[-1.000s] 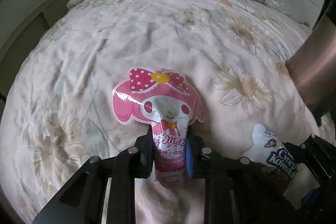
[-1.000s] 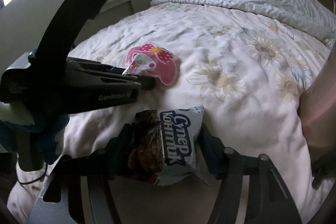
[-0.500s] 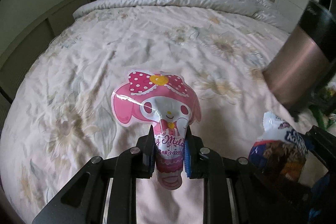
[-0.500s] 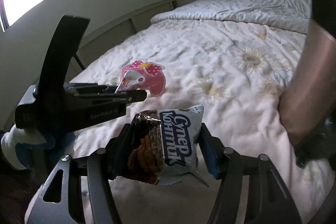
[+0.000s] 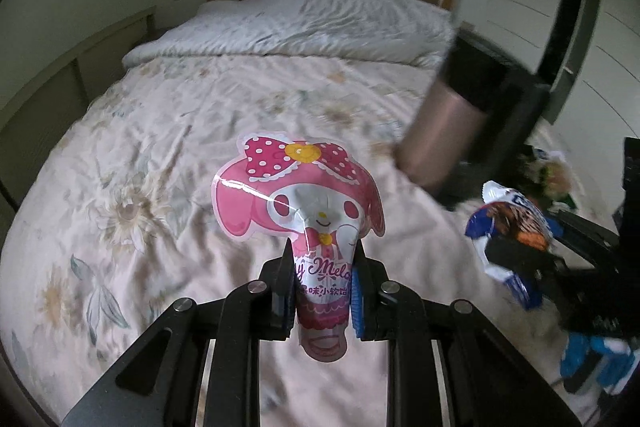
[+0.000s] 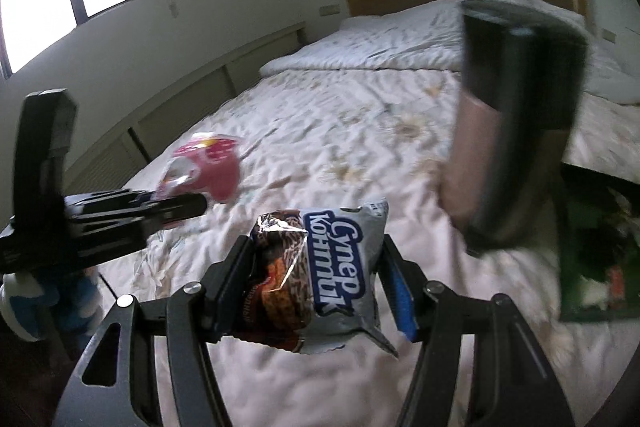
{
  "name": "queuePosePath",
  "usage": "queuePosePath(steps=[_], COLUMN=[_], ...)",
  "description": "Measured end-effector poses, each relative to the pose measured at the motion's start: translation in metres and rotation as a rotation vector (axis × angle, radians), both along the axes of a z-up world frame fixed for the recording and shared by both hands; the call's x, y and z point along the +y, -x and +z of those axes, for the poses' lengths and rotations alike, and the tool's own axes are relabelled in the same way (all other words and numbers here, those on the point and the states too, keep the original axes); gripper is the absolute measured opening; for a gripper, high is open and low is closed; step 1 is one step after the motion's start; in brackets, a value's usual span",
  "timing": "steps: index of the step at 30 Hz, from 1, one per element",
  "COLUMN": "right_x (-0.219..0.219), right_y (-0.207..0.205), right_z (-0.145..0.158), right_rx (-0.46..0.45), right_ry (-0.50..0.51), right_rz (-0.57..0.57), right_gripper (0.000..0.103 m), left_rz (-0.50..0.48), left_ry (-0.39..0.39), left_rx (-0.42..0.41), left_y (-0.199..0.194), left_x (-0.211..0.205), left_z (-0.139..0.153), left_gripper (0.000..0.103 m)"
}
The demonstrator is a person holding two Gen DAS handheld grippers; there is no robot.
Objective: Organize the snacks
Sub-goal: 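Carry both snacks over the green tray and open both tools to drop them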
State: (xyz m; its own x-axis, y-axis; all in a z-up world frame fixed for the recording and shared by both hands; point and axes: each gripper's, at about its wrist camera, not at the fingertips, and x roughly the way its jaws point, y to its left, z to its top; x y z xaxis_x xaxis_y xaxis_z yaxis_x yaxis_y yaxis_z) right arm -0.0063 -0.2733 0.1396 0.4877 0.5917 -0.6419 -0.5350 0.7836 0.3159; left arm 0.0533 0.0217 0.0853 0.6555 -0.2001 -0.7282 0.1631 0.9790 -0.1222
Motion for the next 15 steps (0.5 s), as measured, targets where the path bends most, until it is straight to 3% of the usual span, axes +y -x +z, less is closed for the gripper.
queuePosePath(steps=[6,15], right_x=[-0.053,-0.147], right_y=[0.033,0.068], right_z=[0.021,0.046], right_rx=[-0.038,-0.095], right_ry=[0.001,-0.011], right_rz=[-0.094,-0.265], right_gripper=[0.068,0.068], left_rz=[-0.073,-0.196], left_ry=[-0.008,-0.003], left_rx=[-0.035,-0.029], left_y=[0.035,0.070], left_x=[-0.035,-0.104], left_z=[0.025,0.038], left_gripper=[0.018,0.018])
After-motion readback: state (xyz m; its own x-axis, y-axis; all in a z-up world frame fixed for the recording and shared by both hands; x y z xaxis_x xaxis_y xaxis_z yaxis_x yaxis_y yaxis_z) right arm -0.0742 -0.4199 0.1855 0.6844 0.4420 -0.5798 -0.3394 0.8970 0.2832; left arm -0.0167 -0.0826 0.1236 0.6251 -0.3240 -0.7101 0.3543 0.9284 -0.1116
